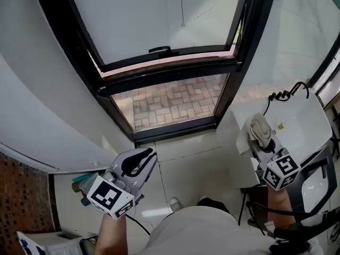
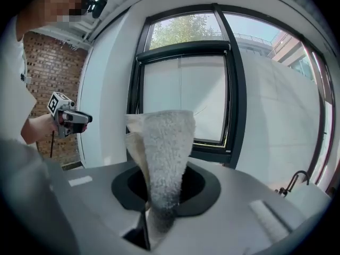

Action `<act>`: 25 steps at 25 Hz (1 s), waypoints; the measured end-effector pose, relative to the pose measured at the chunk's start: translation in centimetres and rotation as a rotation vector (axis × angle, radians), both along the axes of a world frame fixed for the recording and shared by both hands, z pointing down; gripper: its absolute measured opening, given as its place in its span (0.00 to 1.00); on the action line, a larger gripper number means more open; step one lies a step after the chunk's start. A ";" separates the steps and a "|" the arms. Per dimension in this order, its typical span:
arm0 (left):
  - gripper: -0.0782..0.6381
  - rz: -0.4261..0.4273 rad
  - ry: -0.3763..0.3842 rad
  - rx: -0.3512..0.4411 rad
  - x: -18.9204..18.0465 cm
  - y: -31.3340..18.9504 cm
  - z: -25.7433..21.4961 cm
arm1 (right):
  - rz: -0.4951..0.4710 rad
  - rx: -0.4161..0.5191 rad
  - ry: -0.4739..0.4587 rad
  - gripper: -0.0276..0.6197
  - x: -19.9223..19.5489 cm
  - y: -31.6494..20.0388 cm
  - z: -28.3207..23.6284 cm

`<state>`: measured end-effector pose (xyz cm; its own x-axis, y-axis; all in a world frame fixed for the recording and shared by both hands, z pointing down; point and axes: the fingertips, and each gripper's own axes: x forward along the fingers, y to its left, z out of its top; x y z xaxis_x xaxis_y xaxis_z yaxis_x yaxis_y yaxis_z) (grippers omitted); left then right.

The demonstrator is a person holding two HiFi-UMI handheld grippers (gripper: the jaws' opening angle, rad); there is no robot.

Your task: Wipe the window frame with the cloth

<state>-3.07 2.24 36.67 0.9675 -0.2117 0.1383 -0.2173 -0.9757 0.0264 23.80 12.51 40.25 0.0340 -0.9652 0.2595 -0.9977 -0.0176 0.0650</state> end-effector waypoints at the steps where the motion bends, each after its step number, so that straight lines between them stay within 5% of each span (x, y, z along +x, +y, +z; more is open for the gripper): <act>1: 0.21 -0.005 0.002 0.008 0.1 0.2 -0.3 | -0.006 0.011 -0.001 0.15 0.1 0.1 -0.4; 14: 0.21 -0.002 0.005 0.042 2.0 4.6 -3.2 | -0.105 0.097 0.010 0.15 -0.7 2.3 -5.5; 25: 0.21 0.004 -0.006 0.031 3.7 5.4 -3.2 | -0.128 0.093 -0.013 0.15 0.0 2.7 -4.8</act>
